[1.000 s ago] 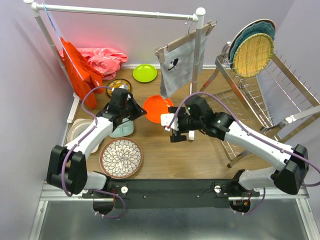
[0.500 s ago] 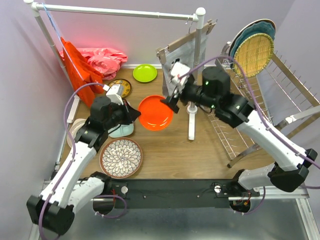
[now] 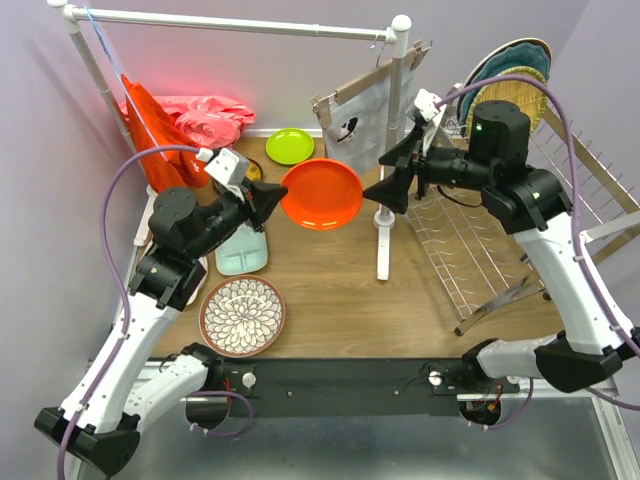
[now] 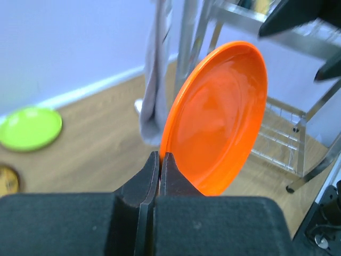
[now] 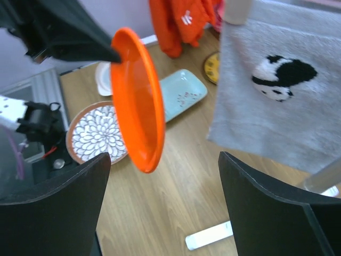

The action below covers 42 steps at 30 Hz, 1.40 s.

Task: Load the plates into the dish rack
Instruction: Pass the plate from the left arm to the right

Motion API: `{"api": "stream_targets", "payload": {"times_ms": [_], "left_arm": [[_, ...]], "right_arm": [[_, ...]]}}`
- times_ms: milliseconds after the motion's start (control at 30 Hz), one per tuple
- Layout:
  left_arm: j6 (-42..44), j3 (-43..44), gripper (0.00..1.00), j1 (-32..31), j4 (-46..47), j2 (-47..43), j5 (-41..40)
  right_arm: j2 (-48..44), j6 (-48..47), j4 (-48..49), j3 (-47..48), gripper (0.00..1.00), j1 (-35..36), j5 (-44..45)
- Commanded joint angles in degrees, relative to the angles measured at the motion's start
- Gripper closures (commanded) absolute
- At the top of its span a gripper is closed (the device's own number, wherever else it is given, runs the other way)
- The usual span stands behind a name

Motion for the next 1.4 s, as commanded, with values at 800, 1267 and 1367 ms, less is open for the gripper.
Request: {"api": "stream_targets", "payload": {"times_ms": [800, 1267, 1367], "left_arm": [[5.50, 11.50, 1.00, -12.36, 8.11, 8.83, -4.81], [4.71, 14.13, 0.93, -12.27, 19.97, 6.46, -8.02], [5.23, 17.21, 0.39, -12.18, 18.76, 7.60, -10.50]], "right_arm": [[2.79, -6.75, -5.85, 8.01, 0.74, 0.10, -4.90], [0.95, -16.34, -6.38, 26.29, 1.00, -3.85, 2.49], [0.15, -19.66, -5.94, 28.56, 1.00, -6.84, 3.09]]}}
